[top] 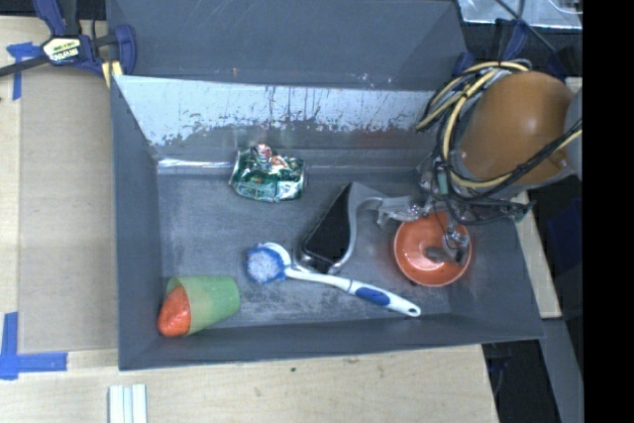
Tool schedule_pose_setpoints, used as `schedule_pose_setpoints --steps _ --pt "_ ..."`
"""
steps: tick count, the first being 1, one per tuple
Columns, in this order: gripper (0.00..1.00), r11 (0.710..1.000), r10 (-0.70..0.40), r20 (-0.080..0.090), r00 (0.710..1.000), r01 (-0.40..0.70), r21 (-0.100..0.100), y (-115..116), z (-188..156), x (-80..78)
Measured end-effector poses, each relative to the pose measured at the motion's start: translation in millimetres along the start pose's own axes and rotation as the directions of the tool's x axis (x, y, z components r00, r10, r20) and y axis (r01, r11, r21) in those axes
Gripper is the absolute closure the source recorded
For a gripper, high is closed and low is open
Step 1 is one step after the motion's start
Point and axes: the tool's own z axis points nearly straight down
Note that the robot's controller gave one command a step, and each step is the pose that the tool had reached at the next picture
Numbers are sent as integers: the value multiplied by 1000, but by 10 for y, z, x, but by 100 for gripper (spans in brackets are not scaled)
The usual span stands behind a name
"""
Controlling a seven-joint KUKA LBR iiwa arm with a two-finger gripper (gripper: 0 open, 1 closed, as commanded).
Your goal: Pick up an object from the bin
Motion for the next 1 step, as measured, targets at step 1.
schedule_pose_setpoints --steps 1 --pt "100 968 250 4 968 -250 0 84 -24 272"
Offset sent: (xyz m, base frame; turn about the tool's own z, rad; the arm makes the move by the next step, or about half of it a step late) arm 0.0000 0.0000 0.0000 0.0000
